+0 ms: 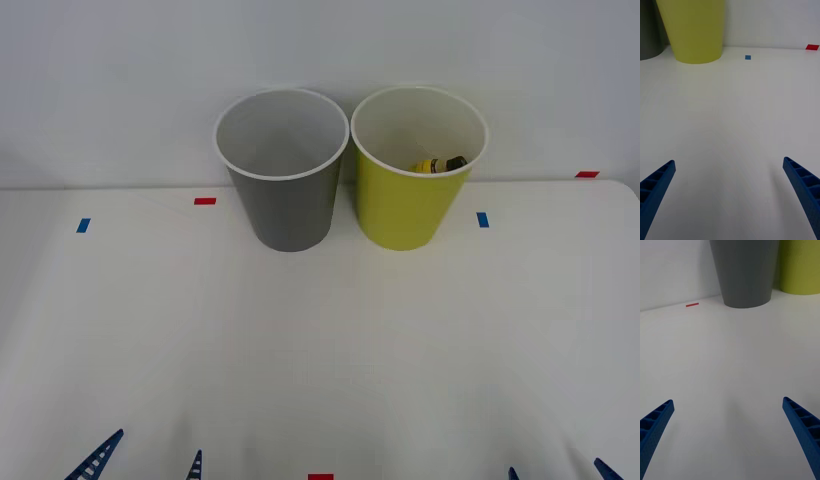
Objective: Put cans in the gray bin and PET bottles in the light green bin.
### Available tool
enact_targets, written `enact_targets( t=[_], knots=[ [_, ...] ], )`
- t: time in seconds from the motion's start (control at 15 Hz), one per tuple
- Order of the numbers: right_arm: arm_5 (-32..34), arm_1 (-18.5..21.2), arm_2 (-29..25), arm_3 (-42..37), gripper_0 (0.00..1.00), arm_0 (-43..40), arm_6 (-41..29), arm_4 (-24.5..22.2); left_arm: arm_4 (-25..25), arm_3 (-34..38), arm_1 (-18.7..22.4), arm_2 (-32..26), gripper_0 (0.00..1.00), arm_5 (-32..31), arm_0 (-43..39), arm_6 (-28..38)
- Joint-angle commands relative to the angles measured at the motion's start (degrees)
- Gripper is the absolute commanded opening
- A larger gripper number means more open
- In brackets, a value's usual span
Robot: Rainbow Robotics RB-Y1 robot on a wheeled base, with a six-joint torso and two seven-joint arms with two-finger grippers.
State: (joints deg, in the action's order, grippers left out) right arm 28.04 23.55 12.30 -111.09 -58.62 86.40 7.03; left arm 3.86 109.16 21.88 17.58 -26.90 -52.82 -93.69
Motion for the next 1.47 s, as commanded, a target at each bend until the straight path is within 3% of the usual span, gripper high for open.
enact_targets(
  t=[0.07,1.47],
  knots=[
    [0.0,0.0,0.0,0.0,1.0,0.0,0.0,0.0,0.0,0.0,0.0,0.0,1.0,0.0,0.0,0.0],
    [0.0,0.0,0.0,0.0,1.0,0.0,0.0,0.0,0.0,0.0,0.0,0.0,1.0,0.0,0.0,0.0]
  ],
)
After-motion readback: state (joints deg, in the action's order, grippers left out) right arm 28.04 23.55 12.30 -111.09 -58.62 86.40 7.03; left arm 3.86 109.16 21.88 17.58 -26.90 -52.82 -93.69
